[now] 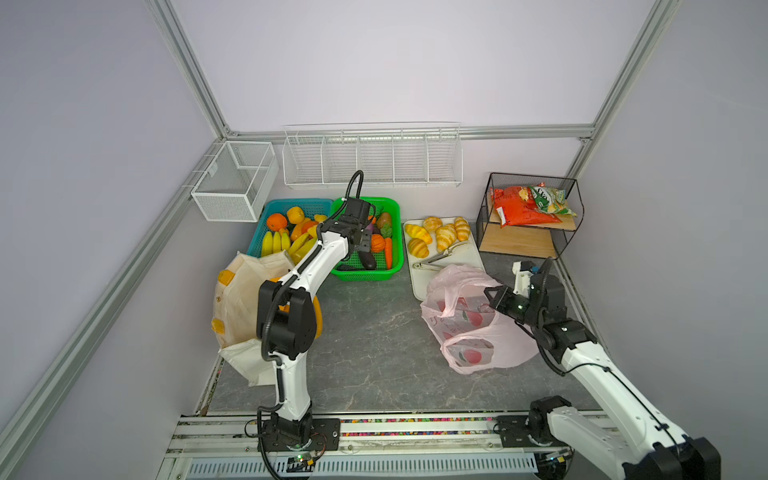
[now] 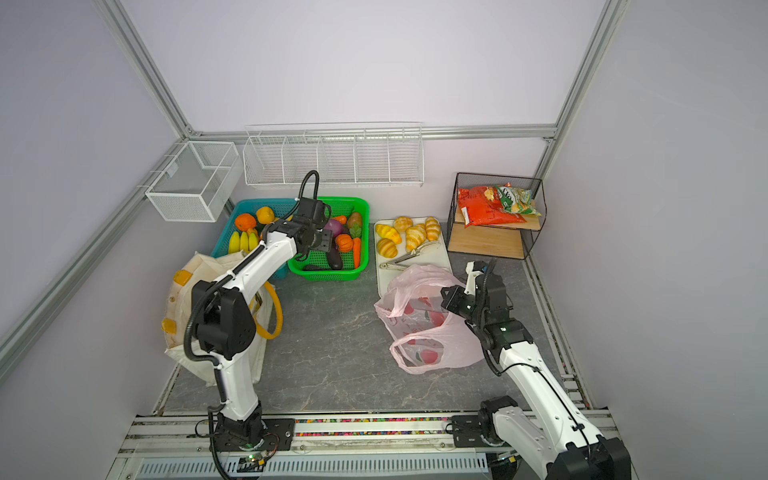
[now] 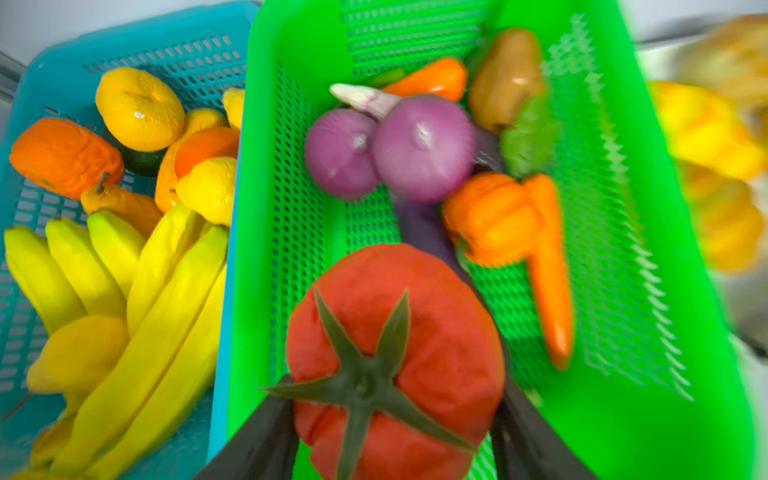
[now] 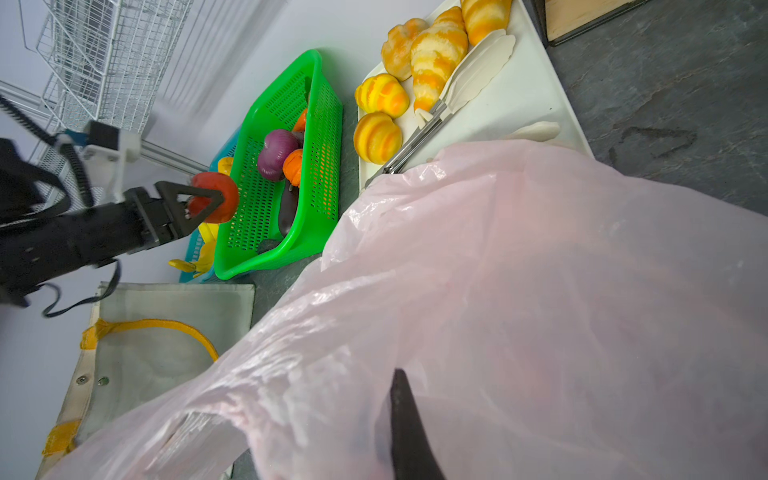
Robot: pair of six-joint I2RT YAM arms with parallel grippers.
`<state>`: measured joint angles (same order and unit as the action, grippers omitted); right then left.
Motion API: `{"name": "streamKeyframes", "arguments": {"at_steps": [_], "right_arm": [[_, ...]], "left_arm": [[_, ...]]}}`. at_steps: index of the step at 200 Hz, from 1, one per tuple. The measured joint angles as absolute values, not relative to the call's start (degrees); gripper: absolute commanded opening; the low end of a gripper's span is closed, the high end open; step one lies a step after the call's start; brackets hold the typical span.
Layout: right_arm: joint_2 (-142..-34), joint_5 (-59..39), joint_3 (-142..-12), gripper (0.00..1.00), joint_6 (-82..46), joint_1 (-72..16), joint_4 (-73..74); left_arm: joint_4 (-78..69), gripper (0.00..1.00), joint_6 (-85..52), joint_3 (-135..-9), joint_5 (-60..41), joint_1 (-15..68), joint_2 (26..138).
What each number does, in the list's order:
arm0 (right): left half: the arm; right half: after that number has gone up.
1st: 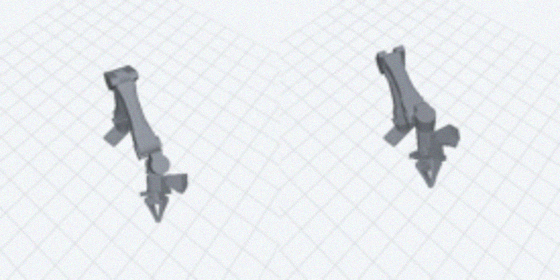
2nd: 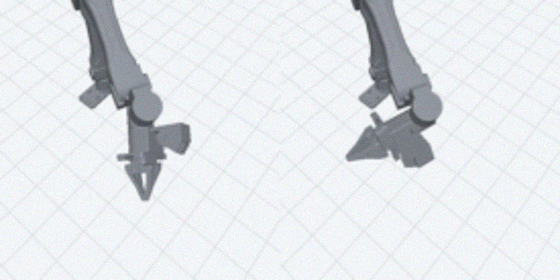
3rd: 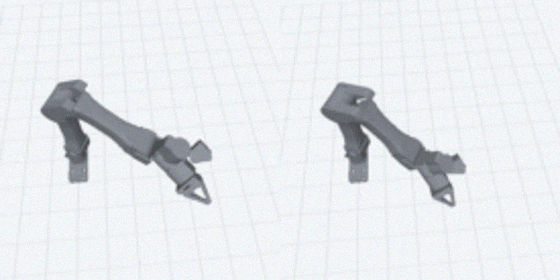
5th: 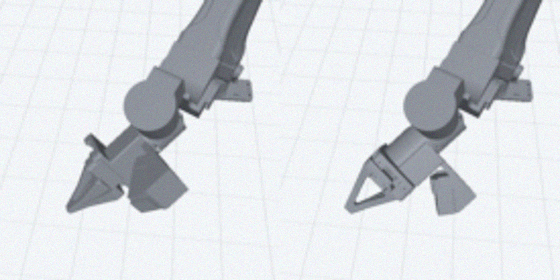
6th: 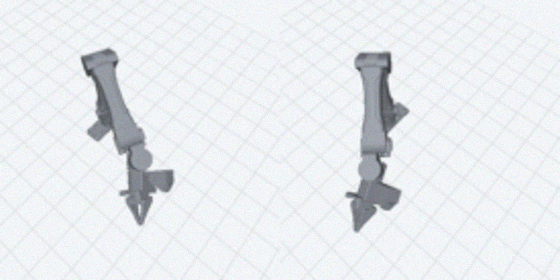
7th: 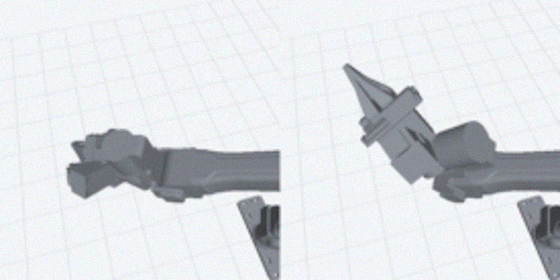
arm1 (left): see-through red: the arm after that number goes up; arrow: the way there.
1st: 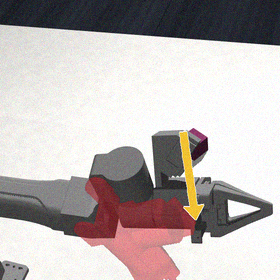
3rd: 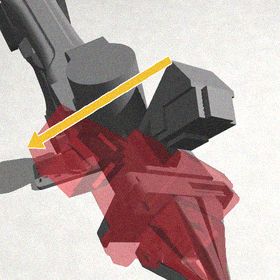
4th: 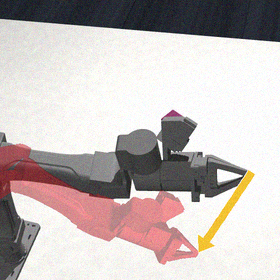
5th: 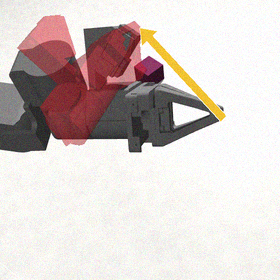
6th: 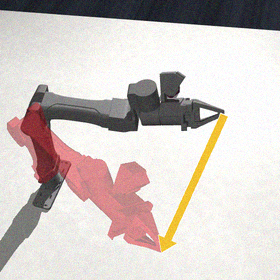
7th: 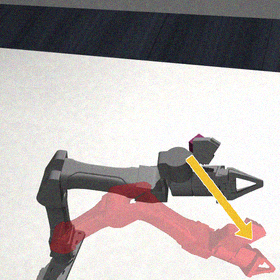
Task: Place the mixed food into the grocery bags and tie them
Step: 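Grasp the red tomato with the left gripper and lift it, then carry the tomato over the pink bag and release it inside with the left gripper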
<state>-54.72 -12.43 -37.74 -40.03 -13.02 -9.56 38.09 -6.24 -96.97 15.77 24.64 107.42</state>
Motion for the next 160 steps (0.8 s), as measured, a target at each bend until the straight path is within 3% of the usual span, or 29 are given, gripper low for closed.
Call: {"name": "streamKeyframes", "arguments": {"at_steps": [46, 79, 131, 160], "right_arm": [[-55.77, -11.75, -38.35, 0.06, -40.34, -13.02, -9.54], [-56.47, -11.62, -38.48, 0.07, -40.77, -13.02, -9.21], [-58.22, -11.97, -38.7, 0.06, -41.91, -13.26, -7.99], [-58.35, -12.91, -38.7, 0.06, -42.22, -13.56, -7.53]], "left_arm": [[28.86, 0.5, -13.1, -67.44, 6.09, 30.52, 82.08], [26.79, 0.49, -18.57, -51.75, 0.51, 36.99, 70.78], [15.9, 0.49, -24.03, -46.54, -9.34, 55.59, 71.16], [5.34, 0.47, -27.18, -47.81, -12.97, 58.33, 76.12]]}}
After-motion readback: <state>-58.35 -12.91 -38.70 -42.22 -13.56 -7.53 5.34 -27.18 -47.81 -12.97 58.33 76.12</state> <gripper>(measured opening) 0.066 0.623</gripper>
